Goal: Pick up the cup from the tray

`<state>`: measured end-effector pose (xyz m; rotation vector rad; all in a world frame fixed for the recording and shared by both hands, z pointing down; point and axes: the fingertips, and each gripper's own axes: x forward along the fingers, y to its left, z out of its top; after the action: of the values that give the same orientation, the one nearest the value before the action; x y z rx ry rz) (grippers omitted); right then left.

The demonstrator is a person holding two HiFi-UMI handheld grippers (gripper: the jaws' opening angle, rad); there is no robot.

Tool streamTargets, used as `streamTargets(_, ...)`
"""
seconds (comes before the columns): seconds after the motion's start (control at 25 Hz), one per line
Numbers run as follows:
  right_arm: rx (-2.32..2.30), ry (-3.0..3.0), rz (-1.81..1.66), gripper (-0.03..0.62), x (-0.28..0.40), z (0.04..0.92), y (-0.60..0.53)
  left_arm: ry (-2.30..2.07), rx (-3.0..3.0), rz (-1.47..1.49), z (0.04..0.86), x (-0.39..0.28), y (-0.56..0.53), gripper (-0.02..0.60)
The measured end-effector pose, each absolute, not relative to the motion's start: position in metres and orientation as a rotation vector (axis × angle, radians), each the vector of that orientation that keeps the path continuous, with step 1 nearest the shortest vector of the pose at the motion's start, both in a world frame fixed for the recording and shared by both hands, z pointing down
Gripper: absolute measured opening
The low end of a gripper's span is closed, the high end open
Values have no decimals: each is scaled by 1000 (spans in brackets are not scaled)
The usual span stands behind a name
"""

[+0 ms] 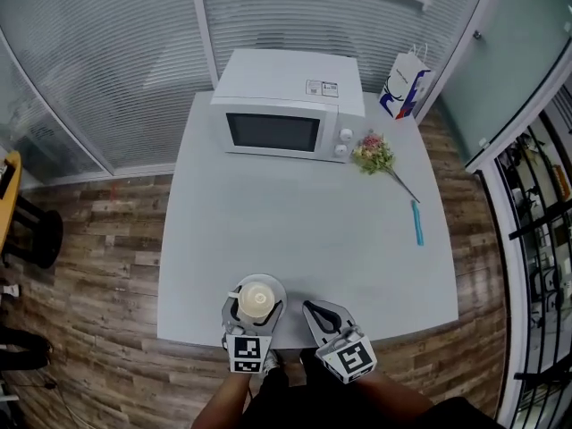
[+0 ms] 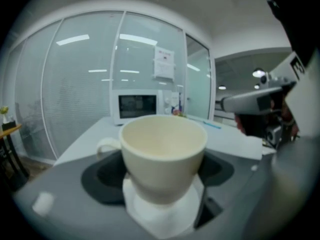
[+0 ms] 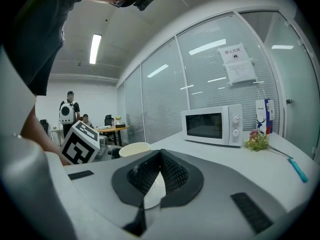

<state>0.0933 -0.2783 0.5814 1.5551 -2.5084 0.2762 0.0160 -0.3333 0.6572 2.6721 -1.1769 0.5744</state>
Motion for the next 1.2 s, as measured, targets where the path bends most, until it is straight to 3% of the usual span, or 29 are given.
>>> streamTargets(0.68,1636,-2509,-167,-11,71,490,-280,-1164,2894,356,528,1,-300,430)
streamTargets(1.2,1705,-2511,-190,-11,70,454,-268,-1140,2945,290,494,-4,-296,430)
